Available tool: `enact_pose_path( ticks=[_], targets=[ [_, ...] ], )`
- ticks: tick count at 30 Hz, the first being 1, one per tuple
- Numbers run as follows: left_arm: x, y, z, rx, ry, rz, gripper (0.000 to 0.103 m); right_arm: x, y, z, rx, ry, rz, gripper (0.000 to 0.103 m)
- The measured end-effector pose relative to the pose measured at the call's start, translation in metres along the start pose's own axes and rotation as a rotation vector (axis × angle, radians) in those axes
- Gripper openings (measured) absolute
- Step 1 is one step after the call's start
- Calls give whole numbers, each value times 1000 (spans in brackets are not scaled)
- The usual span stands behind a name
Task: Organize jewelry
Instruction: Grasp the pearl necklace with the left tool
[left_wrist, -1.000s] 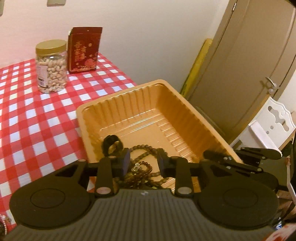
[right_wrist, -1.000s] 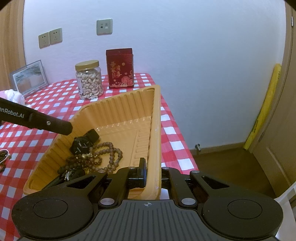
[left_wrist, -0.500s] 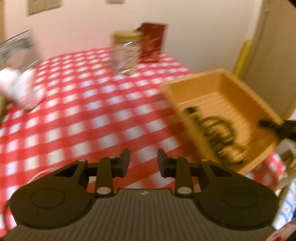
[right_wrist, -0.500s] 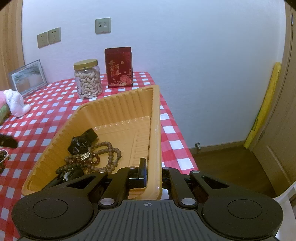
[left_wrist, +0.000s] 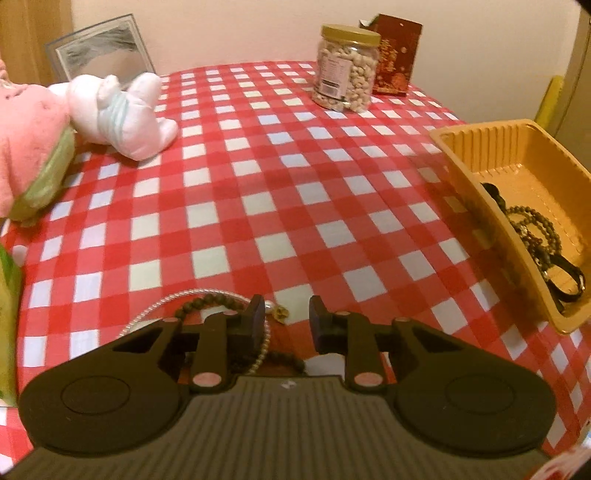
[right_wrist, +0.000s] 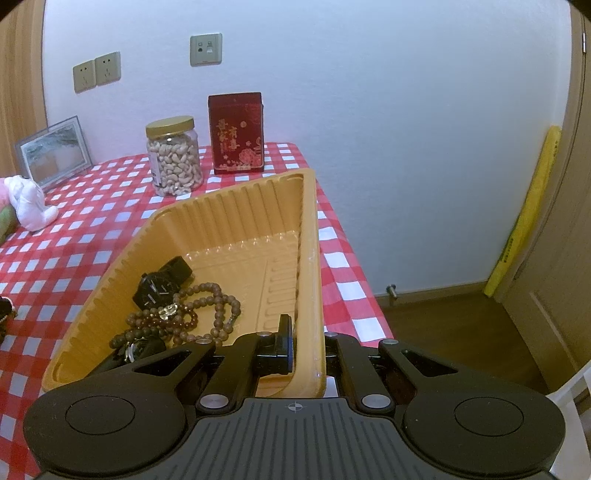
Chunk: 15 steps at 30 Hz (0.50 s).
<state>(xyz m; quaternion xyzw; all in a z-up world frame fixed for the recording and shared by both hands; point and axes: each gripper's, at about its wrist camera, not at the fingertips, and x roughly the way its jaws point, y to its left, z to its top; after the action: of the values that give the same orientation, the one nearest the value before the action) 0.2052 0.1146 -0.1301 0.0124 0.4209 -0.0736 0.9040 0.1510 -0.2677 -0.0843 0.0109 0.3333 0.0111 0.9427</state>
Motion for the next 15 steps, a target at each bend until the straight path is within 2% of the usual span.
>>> enact_pose_path(
  ticks=[5,15],
  targets=[
    [7,-1,-3,-23,28,-2,22,1,0,0,2,2,-4,4],
    [18,-1,2,-33,20,32,22,2,0,-1,2,5,-7,4]
  ],
)
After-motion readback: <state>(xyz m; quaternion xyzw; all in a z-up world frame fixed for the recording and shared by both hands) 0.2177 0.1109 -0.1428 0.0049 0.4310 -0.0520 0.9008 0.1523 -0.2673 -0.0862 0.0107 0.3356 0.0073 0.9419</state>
